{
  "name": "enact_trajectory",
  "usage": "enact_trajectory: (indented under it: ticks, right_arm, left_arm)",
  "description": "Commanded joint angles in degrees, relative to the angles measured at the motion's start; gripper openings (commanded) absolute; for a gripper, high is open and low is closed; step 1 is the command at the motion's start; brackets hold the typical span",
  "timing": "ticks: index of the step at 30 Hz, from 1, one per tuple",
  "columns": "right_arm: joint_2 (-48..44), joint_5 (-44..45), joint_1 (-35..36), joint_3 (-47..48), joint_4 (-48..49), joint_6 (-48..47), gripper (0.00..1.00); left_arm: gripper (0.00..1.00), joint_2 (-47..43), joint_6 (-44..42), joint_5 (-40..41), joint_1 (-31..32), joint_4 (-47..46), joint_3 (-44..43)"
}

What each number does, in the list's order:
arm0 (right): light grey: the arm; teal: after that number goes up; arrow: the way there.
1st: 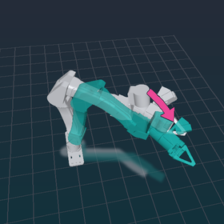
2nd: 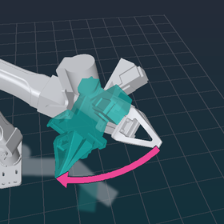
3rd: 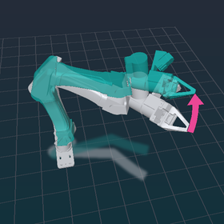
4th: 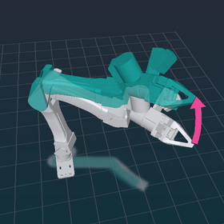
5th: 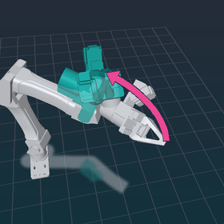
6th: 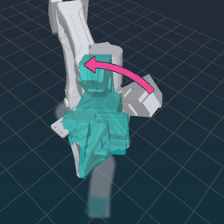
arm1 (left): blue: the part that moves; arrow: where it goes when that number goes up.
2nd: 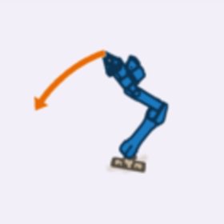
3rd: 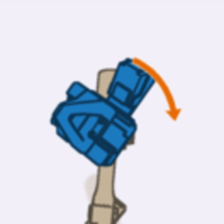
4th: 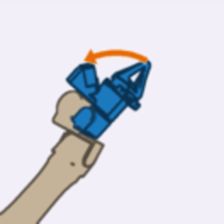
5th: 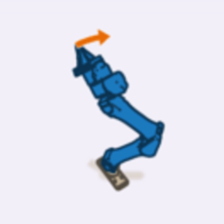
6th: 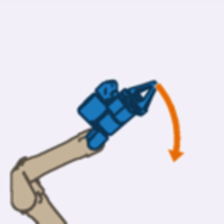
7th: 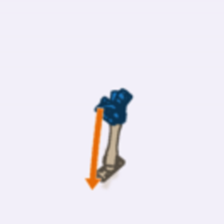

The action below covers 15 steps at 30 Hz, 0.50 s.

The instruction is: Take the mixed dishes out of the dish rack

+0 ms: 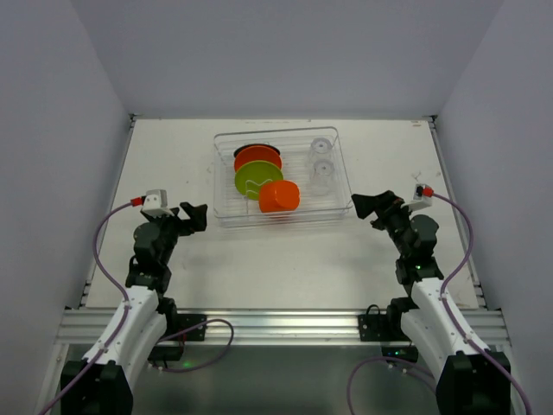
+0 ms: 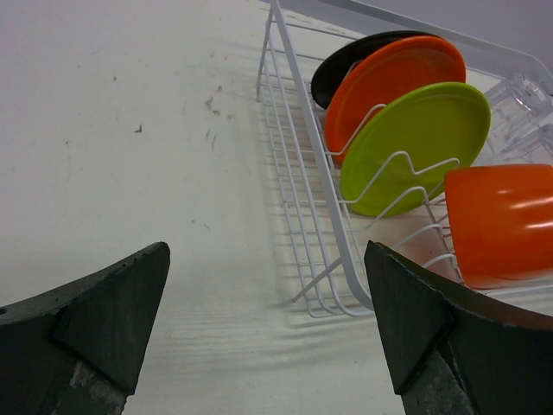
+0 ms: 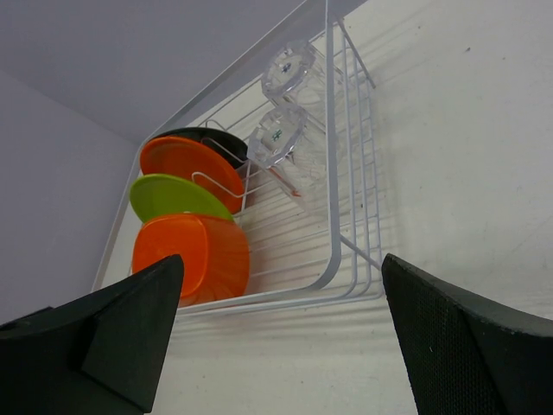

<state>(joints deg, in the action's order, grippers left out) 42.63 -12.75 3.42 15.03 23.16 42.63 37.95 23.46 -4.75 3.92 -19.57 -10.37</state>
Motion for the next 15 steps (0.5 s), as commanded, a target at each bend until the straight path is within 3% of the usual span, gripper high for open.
enact_trajectory:
  ticks: [1, 10, 15]
  right_arm:
    - [-0.2, 1.3, 0.0, 0.2, 1.5, -0.3, 0.99]
    - [0.9, 1.9, 0.0, 3.2, -3.1, -2.9, 0.99]
    - [0.0, 5.4, 0.4, 12.6, -17.1, -5.7, 0.99]
  left_arm:
    - [1.00, -0.5, 0.4, -0.6, 0.3, -1.7, -0.8]
    - [1.00, -0.5, 0.2, -0.4, 0.3, -1.6, -0.9]
    - [1.00, -0.3, 0.2, -0.1, 0.3, -1.3, -1.1]
